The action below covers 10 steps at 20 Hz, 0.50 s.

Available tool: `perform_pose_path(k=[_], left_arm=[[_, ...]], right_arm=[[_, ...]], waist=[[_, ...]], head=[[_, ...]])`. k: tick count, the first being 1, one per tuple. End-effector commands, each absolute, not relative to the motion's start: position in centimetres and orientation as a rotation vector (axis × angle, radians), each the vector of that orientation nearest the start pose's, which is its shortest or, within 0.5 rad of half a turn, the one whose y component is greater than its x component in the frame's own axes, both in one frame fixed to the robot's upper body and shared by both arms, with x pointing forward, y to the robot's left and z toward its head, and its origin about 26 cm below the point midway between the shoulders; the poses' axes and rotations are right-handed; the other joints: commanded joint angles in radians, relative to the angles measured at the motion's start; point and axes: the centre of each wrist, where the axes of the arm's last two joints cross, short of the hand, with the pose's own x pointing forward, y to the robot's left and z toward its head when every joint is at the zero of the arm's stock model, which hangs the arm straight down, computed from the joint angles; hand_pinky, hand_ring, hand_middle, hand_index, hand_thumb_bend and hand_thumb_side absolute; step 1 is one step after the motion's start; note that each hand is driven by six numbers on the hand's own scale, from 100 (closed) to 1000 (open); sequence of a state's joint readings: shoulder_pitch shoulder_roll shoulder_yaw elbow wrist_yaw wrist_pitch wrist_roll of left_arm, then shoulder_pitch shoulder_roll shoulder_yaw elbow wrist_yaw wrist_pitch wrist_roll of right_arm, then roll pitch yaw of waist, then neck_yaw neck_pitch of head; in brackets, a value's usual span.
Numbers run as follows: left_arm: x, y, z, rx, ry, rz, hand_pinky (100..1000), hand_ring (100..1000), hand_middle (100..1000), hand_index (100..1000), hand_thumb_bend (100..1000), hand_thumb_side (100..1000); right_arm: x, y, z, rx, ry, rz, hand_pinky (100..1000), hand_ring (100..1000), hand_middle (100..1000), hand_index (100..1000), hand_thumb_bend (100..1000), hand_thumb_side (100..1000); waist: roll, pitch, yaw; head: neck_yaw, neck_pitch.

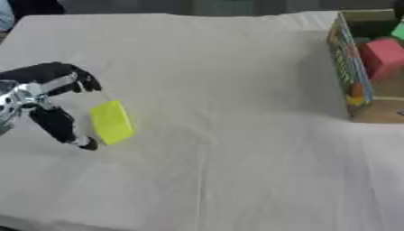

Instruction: Pick up the objects with one hand, pass them to the other hand, and then place them into the box on the other side of the table.

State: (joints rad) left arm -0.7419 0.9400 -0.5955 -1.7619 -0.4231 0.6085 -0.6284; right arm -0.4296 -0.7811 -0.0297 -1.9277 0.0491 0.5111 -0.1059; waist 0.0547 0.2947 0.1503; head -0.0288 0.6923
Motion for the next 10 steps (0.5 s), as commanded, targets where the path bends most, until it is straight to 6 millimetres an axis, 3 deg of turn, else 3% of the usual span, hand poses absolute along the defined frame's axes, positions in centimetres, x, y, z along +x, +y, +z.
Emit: perform_pose_path(k=[1, 5, 10], left_arm=[[34.97, 24.90, 25.27, 0.750, -0.939, -1.428, 861, 811, 769, 841, 778, 105], [35.60, 24.84, 25.03, 0.740, -0.931, -1.423, 862, 812, 770, 842, 782, 135], [35.85, 24.47, 25.22, 0.720, -0.949, -1.417, 860, 808, 767, 842, 779, 239]], right_arm=[[30.48, -32.42, 29.01, -0.853, -1.836, 0.450, 918, 909, 773, 908, 370, 400], [30.54, -32.43, 28.89, -0.852, -1.832, 0.448, 918, 909, 773, 907, 372, 400], [30.57, -32.44, 28.80, -0.852, -1.829, 0.447, 918, 909, 772, 907, 372, 400]], waist=[[-0.002, -0.019, 0.000], [-0.002, -0.017, -0.002], [-0.002, -0.015, -0.003]], head=[[0.002, 0.005], [0.006, 0.006], [0.005, 0.003]])
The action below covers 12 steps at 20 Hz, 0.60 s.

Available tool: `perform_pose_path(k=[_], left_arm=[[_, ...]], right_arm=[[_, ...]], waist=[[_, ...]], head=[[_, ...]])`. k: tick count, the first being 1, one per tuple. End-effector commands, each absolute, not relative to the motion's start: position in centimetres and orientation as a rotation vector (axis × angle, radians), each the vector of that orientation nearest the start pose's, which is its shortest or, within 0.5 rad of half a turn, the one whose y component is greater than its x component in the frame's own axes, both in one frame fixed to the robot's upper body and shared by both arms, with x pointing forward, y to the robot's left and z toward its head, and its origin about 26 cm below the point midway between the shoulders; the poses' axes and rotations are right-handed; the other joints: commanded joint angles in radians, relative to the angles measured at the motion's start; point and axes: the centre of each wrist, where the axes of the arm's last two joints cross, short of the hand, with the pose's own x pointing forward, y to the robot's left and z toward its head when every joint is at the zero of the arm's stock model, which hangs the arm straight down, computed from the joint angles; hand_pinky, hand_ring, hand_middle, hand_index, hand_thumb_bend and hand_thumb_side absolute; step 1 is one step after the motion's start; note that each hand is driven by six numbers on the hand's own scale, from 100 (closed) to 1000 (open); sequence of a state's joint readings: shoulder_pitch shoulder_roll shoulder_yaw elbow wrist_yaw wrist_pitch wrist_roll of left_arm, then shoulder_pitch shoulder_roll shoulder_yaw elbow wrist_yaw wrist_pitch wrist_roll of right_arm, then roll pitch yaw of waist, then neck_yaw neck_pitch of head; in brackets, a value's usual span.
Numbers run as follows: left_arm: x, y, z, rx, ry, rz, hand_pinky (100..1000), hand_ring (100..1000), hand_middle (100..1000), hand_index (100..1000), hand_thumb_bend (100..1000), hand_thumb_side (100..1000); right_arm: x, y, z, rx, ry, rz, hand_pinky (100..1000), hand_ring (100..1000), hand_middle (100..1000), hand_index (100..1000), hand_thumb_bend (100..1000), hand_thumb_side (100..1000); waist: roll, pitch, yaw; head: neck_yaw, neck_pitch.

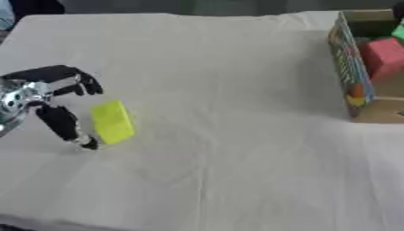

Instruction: Pick up the objects with one hand, pass them to the other hand, and then place them into the box on the other side of the table.

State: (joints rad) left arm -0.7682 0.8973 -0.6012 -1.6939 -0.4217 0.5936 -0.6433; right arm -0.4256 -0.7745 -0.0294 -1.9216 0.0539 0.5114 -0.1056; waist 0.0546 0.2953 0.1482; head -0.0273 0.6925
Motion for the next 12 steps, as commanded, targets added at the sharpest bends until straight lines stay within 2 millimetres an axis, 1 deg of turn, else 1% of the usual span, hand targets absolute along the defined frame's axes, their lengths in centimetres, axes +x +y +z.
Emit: perform_pose_path(k=[1, 3, 10, 12], left_arm=[[35.9, 24.4, 25.3, 0.720, -0.956, -1.411, 860, 807, 767, 842, 783, 267], [36.0, 24.2, 25.4, 0.721, -0.964, -1.393, 859, 806, 766, 843, 783, 297], [36.7, 23.8, 24.7, 0.740, -0.956, -1.363, 855, 803, 760, 836, 802, 307], [37.1, 23.8, 24.3, 0.751, -0.945, -1.351, 851, 800, 757, 832, 802, 325]], right_arm=[[30.6, -32.4, 28.8, -0.852, -1.828, 0.447, 918, 909, 772, 907, 372, 399], [30.6, -32.5, 28.7, -0.851, -1.826, 0.444, 918, 909, 772, 907, 372, 399], [30.4, -32.5, 28.5, -0.850, -1.824, 0.439, 918, 908, 784, 906, 372, 399], [30.4, -32.5, 28.4, -0.851, -1.825, 0.438, 919, 908, 784, 906, 372, 399]], waist=[[-0.002, -0.015, -0.001], [-0.001, -0.015, 0.000], [-0.001, -0.011, -0.003], [-0.002, -0.010, -0.005]], head=[[0.004, 0.003], [0.006, 0.002], [0.009, 0.000], [0.009, -0.001]])
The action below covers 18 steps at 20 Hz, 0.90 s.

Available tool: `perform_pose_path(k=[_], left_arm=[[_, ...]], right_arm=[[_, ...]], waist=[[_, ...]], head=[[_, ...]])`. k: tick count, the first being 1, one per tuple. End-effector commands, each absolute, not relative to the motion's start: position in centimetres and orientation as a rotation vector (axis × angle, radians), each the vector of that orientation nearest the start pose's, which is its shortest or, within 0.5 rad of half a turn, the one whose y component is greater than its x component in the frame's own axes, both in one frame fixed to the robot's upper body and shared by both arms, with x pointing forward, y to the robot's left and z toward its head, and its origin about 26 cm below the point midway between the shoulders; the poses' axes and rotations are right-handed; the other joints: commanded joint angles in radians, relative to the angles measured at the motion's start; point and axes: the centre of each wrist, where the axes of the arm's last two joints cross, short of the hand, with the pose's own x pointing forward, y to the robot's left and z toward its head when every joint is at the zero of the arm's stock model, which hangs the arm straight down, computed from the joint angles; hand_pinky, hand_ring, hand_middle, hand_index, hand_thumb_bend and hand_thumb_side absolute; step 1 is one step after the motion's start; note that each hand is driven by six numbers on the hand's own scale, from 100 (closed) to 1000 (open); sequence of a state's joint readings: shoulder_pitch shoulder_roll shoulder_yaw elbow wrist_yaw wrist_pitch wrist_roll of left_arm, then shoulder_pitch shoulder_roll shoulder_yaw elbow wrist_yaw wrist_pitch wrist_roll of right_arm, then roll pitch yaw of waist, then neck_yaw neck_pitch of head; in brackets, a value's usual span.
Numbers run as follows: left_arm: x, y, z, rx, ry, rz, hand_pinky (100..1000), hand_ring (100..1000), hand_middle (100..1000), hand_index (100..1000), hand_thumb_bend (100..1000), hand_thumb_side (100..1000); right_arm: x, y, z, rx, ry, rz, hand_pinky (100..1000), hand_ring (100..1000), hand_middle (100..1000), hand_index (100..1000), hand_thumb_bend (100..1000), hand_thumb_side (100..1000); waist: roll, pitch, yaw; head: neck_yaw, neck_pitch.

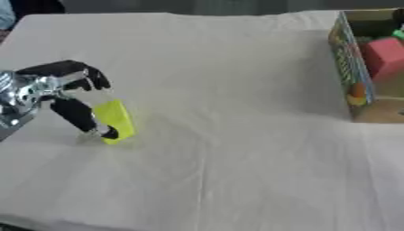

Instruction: Pick up the objects with one hand, pass them to the other hand, and then place them into the box on the other side of the table.

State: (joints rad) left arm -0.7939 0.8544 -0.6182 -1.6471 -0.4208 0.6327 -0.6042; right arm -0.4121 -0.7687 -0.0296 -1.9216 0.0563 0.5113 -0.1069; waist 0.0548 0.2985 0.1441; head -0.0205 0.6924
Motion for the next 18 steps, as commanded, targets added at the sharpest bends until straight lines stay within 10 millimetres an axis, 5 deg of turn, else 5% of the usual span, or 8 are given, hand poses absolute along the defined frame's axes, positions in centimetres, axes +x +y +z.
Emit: perform_pose_path(k=[1, 18], left_arm=[[37.3, 23.9, 24.1, 0.754, -0.938, -1.345, 850, 799, 755, 831, 803, 327], [39.5, 24.7, 22.3, 0.765, -0.904, -1.308, 823, 781, 728, 793, 779, 308]], right_arm=[[30.4, -32.5, 28.4, -0.850, -1.826, 0.438, 919, 908, 784, 906, 372, 399], [30.4, -32.4, 28.3, -0.843, -1.828, 0.436, 921, 912, 785, 906, 368, 403]], waist=[[-0.002, -0.013, -0.001], [-0.006, 0.000, -0.006]], head=[[0.003, -0.001], [0.009, -0.009]])
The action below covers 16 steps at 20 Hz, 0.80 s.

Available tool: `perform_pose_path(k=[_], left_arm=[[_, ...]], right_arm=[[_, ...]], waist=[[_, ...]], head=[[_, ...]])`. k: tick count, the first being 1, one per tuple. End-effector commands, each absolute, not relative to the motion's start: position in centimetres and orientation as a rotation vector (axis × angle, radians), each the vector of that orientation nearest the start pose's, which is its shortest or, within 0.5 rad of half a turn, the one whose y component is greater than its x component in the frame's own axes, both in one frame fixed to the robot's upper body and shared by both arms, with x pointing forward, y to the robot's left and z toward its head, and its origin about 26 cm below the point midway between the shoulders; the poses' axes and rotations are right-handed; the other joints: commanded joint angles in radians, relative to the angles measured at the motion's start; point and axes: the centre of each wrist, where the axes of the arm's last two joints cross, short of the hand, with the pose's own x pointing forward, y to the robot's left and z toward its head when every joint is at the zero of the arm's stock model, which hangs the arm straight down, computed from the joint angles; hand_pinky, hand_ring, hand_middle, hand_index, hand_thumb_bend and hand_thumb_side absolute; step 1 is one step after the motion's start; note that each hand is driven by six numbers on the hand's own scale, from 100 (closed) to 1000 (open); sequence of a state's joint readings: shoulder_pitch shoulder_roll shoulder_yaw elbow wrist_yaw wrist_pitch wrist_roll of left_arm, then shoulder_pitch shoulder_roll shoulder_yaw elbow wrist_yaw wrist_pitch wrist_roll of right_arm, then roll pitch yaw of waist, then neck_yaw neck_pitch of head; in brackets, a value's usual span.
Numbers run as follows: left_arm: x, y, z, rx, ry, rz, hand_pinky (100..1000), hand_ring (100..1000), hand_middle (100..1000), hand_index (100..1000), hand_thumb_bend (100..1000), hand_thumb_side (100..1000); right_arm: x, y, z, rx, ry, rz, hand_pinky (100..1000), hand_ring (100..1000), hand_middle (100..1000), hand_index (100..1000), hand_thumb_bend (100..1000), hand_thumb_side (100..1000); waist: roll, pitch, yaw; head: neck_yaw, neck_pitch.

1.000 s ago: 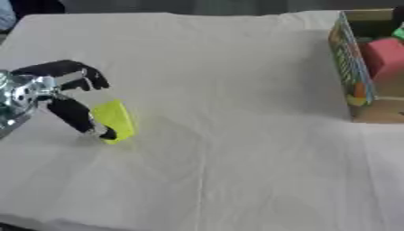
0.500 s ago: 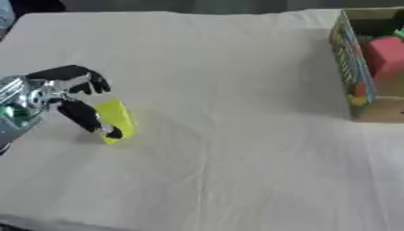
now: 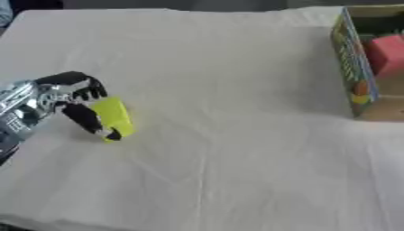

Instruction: Pick up the objects with one hand, pass them to the other hand, and then place them into the box on the other side of the table.

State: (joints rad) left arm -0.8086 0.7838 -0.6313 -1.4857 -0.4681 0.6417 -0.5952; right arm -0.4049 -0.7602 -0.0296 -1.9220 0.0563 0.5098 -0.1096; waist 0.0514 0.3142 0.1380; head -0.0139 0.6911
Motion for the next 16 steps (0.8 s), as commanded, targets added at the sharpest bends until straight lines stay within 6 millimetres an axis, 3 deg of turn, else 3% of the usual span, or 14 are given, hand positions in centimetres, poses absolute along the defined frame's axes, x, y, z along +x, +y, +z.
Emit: perform_pose_path(k=[1, 12, 16], left_arm=[[39.48, 24.62, 22.35, 0.763, -0.909, -1.307, 817, 775, 717, 779, 765, 302], [39.43, 24.56, 22.09, 0.753, -0.879, -1.329, 774, 747, 640, 630, 662, 152], [39.11, 24.60, 22.60, 0.751, -0.895, -1.330, 729, 708, 593, 551, 541, 100]], right_arm=[[30.36, -32.42, 28.25, -0.843, -1.828, 0.436, 921, 912, 785, 906, 368, 403], [30.33, -32.38, 28.37, -0.841, -1.833, 0.438, 921, 913, 785, 907, 366, 404], [30.31, -32.39, 28.37, -0.840, -1.833, 0.438, 921, 913, 785, 907, 366, 403]], waist=[[-0.003, -0.015, 0.000], [-0.002, -0.015, -0.002], [-0.002, -0.016, -0.001]], head=[[0.003, -0.008], [0.003, -0.007], [0.000, -0.007]])
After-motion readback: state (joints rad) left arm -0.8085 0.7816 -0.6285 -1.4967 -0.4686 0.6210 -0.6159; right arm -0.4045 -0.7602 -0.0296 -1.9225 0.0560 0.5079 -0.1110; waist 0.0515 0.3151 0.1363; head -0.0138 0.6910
